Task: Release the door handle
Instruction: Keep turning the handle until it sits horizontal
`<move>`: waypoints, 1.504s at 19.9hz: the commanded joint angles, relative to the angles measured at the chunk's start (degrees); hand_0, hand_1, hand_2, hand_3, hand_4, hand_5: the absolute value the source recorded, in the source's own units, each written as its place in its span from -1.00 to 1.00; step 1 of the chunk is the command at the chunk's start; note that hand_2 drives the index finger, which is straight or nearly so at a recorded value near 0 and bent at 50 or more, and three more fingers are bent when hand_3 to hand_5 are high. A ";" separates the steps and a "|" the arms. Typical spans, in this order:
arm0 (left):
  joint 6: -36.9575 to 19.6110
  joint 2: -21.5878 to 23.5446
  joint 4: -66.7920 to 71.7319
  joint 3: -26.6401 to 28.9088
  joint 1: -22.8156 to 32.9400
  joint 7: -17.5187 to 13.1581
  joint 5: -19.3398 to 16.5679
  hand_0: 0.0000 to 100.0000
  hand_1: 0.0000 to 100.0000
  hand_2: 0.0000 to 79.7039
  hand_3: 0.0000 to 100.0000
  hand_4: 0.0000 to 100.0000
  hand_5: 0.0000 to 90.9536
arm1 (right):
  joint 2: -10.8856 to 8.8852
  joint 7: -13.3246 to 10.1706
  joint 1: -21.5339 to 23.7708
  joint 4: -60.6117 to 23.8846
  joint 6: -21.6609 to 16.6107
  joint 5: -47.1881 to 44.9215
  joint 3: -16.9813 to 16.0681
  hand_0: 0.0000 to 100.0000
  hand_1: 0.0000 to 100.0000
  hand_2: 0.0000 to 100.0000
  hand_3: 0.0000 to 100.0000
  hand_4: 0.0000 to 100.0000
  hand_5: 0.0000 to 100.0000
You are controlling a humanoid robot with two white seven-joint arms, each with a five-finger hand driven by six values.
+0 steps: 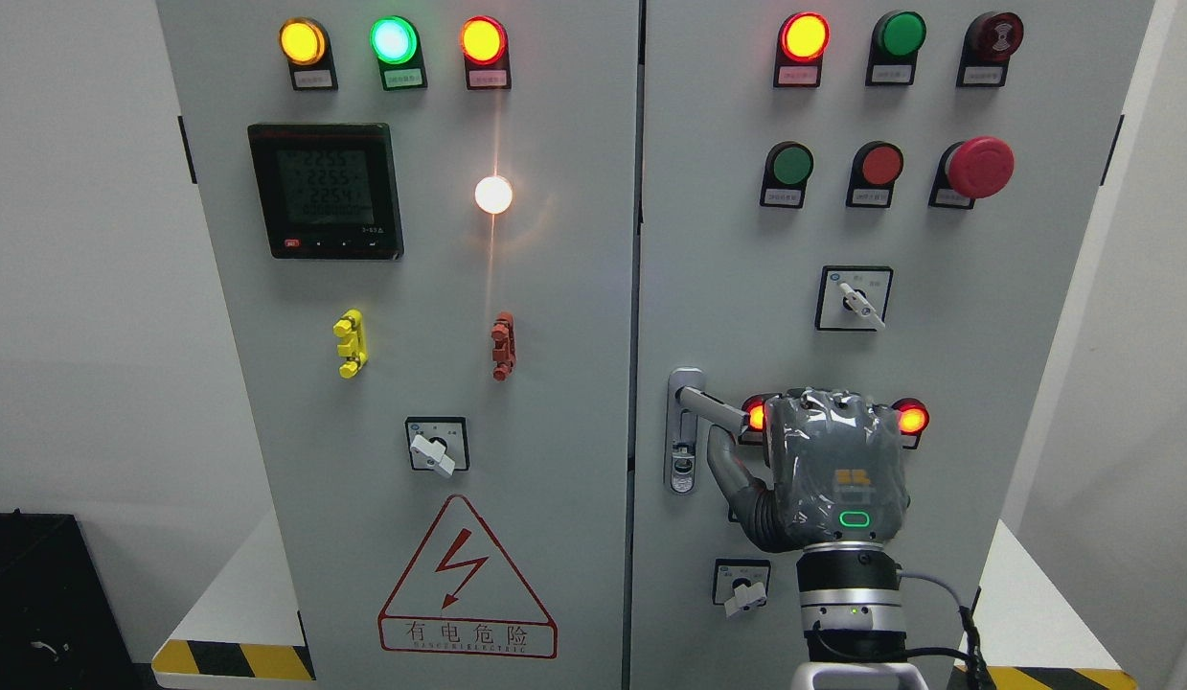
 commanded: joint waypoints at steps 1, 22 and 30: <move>-0.01 0.00 -0.01 0.00 0.97 0.01 0.03 -0.76 0.11 -1.00 -1.00 -1.00 -1.00 | 0.02 0.03 -0.33 -0.10 -0.03 0.00 -0.17 -0.06 -0.23 0.86 1.00 1.00 1.00; -0.01 0.00 -0.01 0.00 0.97 0.01 0.03 -0.76 0.11 -1.00 -1.00 -1.00 -1.00 | -0.16 0.03 2.83 -2.64 -0.21 -0.26 -0.08 0.04 -0.28 0.84 1.00 1.00 1.00; -0.01 0.00 -0.01 0.00 0.97 0.01 0.03 -0.76 0.11 -1.00 -1.00 -1.00 -1.00 | -0.25 -0.33 8.54 -7.03 -0.56 -0.61 -0.87 0.06 -0.30 0.77 1.00 1.00 1.00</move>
